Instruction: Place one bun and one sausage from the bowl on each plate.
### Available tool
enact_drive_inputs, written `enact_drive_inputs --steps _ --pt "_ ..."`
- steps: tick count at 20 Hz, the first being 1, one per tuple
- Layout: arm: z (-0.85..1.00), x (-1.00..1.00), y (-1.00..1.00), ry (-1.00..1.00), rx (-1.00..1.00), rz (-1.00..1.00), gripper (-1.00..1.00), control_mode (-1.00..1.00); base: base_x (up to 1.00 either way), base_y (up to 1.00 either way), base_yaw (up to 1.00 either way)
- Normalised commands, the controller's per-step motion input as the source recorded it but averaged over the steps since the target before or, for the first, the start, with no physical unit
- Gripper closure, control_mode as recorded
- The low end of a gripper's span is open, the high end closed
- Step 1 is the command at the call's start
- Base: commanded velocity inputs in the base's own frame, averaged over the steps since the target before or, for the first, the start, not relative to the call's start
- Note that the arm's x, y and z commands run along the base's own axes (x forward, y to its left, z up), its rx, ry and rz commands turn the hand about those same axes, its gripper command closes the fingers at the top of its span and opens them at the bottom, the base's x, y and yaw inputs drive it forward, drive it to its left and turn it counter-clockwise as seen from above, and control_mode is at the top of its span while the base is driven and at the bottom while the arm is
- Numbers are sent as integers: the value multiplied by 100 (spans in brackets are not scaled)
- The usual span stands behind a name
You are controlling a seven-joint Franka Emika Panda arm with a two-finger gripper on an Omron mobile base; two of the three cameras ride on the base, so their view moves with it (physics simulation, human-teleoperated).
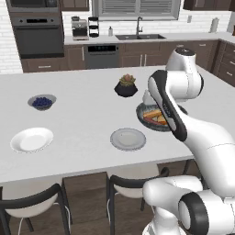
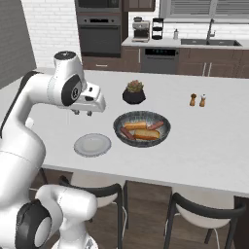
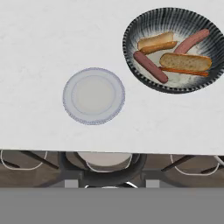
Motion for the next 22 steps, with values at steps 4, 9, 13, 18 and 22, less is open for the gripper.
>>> enact_drive_inputs --steps 4,9,13,18,22 --pt "0 0 -2 0 0 0 -100 -100 0 0 0" --pt "-13 74 -61 0 0 1 -100 -100 0 0 0" --pt "-24 95 -99 11 -1 0 -100 -100 0 0 0" --pt "-55 91 -79 5 -17 13 -100 -100 0 0 0" --pt "-52 71 -32 4 -25 27 -100 -100 0 0 0"
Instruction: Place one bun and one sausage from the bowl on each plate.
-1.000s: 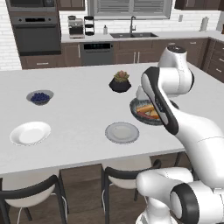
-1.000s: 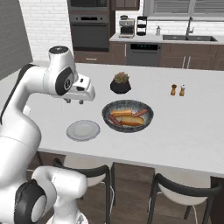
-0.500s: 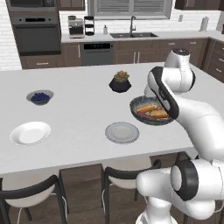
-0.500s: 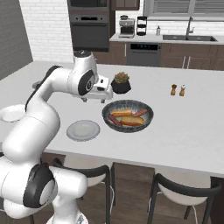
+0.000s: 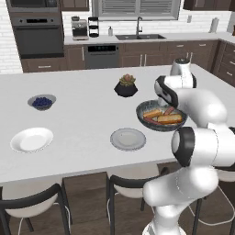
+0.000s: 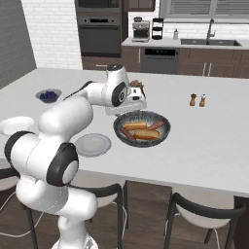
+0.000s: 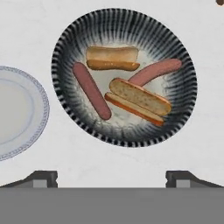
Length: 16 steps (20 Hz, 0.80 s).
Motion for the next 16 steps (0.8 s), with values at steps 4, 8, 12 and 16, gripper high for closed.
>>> enact_drive_inputs --steps 4,8,12,16 --pt "-22 53 -11 10 0 18 -100 -100 0 0 0" --pt "-43 71 -10 16 0 8 -100 -100 0 0 0" --pt "-53 82 -31 22 0 2 -100 -100 0 0 0" --pt "-50 64 -45 15 6 0 -100 -100 0 0 0"
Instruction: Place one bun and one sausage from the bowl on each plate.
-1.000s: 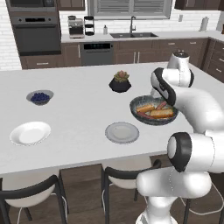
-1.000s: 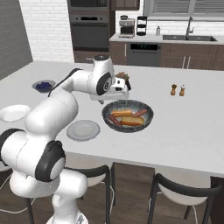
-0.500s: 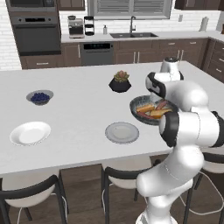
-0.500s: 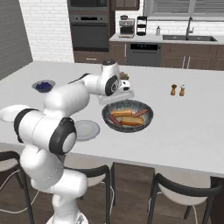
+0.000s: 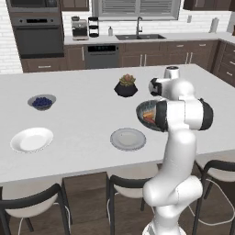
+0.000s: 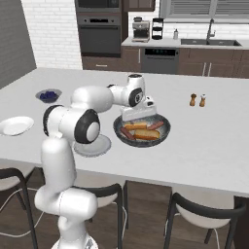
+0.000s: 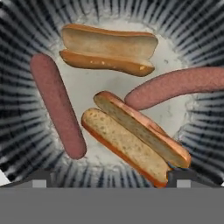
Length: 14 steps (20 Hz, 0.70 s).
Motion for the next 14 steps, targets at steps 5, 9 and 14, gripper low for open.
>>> enact_drive_inputs --steps 5,9,14 --pt "-58 35 -32 1 0 0 -100 -100 0 0 0" --pt "-61 25 -31 0 0 0 -100 -100 0 0 0" --pt "-48 4 -5 1 0 3 -100 -100 0 0 0"
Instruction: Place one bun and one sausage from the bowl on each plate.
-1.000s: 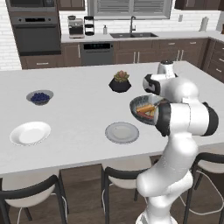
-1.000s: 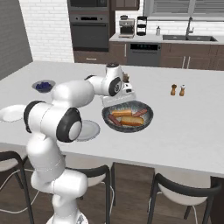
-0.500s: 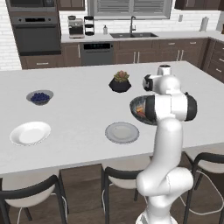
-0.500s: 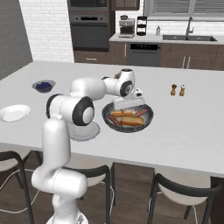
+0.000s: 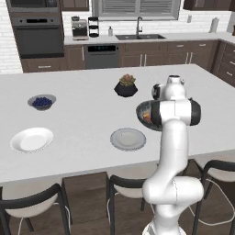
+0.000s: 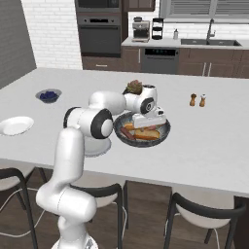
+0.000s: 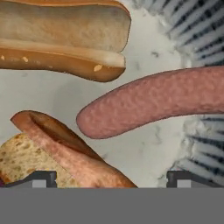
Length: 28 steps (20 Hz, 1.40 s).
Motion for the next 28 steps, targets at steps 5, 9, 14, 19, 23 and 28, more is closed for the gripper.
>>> enact_drive_inputs --steps 5,9,14,19,23,28 --pt "-19 -5 0 0 0 14 -100 -100 0 0 0" --pt "-24 -17 4 0 0 16 -100 -100 0 0 0" --pt "-11 -31 11 0 0 7 100 -100 0 0 0" --pt "5 -20 1 -2 0 0 100 -100 0 0 0" --pt "48 -22 6 -7 -5 0 100 -100 0 0 0" --pt "58 -8 58 -1 -8 -3 100 -100 0 0 0"
